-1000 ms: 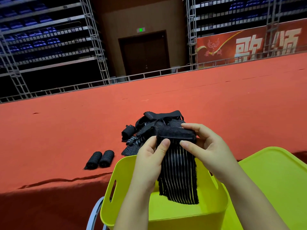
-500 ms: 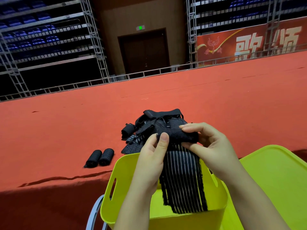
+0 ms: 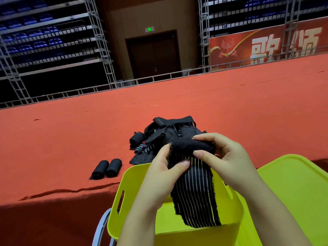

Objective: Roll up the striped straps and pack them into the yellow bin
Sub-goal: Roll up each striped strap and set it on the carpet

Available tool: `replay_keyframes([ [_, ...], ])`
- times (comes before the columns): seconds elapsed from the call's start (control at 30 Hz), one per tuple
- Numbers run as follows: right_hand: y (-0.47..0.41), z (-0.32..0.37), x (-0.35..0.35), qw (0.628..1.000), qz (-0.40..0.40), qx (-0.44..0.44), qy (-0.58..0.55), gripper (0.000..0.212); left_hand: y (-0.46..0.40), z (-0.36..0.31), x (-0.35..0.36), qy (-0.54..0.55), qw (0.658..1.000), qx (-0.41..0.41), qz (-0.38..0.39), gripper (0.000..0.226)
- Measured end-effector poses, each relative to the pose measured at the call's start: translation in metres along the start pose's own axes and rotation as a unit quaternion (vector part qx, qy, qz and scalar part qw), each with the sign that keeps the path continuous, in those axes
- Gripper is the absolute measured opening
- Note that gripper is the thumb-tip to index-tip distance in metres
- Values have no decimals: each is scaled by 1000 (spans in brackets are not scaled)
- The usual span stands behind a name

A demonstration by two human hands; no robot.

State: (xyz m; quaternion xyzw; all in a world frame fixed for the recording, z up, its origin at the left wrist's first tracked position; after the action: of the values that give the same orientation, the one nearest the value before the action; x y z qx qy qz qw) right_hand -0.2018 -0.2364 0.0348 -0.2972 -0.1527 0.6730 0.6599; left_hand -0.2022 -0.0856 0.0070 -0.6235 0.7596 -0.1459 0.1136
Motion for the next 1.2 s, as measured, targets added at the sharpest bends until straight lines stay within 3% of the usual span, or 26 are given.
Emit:
replay_keyframes([
  [0.17,1,0,2,998,-27,-46,25,26,-2,-1,-1,12,1000,-1,-2,42],
  [0.4,2,5,8,994,-3,-107,5,30,3,1,-4,43,999,-12,-23,49],
  [0.5,2,-2,12,996,28,-74,-44,30,2,0,-5,59,997,-14,-55,23],
  [0.6,4,-7,13,993,56,-7,-103,19,3,1,-8,65,996,-8,-59,16],
  [0.7,5,-16,11,988,50,55,-132,23,4,-2,-9,68,996,-3,-55,22],
  [0.8,8,-27,18,972,78,121,-188,47,6,-4,-8,63,997,4,-44,33],
  [0.87,10,-28,21,967,65,132,-208,47,6,-4,-2,62,998,-1,-24,41],
  [1.03,17,-30,30,989,44,127,-64,47,7,-5,5,59,998,-3,-14,43],
  [1.2,15,-22,30,989,55,121,-64,57,6,-6,0,61,998,13,-19,46],
])
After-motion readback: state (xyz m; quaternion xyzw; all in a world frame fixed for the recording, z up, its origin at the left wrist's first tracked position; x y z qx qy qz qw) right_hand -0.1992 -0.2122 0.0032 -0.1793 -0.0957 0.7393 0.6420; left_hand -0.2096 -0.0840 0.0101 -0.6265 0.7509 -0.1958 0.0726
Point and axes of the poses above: each hand's wrist, its own y-axis away from the middle knuckle, its own x-axis out of the palm, z = x × y, the point moved 7 cm from there along -y, towards the middle knuckle, and after that the axes turned 4 degrees about y, right-handed, at the moved point
